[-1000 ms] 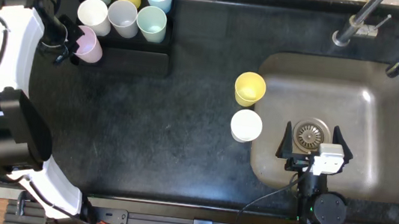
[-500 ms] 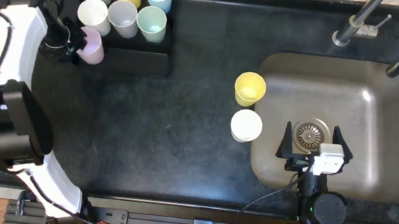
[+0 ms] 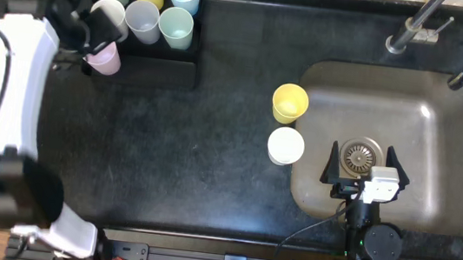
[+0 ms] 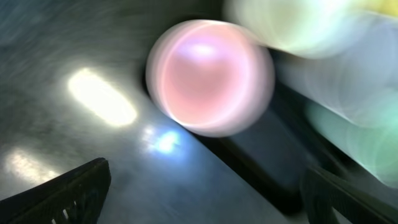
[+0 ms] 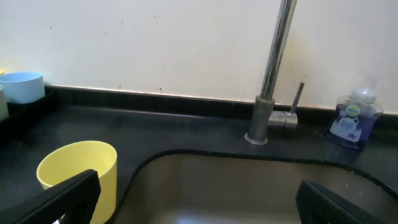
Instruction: Store Cups
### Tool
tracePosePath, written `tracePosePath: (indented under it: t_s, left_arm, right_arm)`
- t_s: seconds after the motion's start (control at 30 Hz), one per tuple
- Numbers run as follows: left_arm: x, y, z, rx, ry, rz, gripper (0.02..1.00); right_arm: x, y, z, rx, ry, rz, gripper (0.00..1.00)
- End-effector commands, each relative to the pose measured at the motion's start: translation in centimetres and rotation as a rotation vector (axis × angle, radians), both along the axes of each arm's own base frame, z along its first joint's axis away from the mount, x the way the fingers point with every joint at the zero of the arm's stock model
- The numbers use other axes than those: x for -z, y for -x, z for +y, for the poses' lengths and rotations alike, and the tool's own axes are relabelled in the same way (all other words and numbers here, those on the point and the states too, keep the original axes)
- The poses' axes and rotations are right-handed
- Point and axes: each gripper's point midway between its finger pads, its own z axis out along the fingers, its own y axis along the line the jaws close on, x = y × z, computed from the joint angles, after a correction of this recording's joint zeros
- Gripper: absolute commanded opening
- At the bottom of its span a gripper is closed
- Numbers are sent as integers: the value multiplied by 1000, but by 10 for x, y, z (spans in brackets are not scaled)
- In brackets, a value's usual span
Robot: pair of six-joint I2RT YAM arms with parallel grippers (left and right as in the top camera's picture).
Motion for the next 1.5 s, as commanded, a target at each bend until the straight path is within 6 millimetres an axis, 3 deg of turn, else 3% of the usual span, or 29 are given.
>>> tracePosePath:
  t_s: [0.03, 0.17, 0.23, 0.33, 0.4, 0.8, 1.3, 1.37, 1.4, 1.47, 1.5]
  left_arm:
    - [-52, 5, -127, 402, -62, -163, 1000]
    - [-26, 26, -232, 571, -103, -153, 1000]
    - [-9, 41, -273, 642, -87, -135, 998]
    - [15, 56, -311, 702, -79, -103, 1000]
    - [25, 56, -329, 730, -33, -102, 1000]
    - [75, 51, -350, 754, 28, -14, 1000]
    - [97, 39, -347, 722, 45, 15, 1000]
    - [97, 35, -346, 716, 46, 7, 906]
    - [97, 33, -346, 713, 48, 0, 807]
    - [96, 30, -347, 712, 52, -13, 264]
    - [95, 29, -347, 711, 53, -17, 82]
  right_arm:
    - [4, 0, 2, -10, -7, 2, 998]
    - [4, 0, 2, -10, -7, 2, 998]
    - [4, 0, 2, -10, -7, 2, 998]
    - [4, 0, 2, -10, -7, 2, 998]
    - [4, 0, 2, -10, -7, 2, 998]
    - [4, 0, 2, -10, -7, 2, 996]
    - [4, 0, 2, -10, -7, 2, 998]
    - [4, 0, 2, -10, -7, 2, 998]
    - [4, 0, 2, -10, -7, 2, 998]
    - [4, 0, 2, -10, -7, 2, 998]
    - [4, 0, 2, -10, -7, 2, 996]
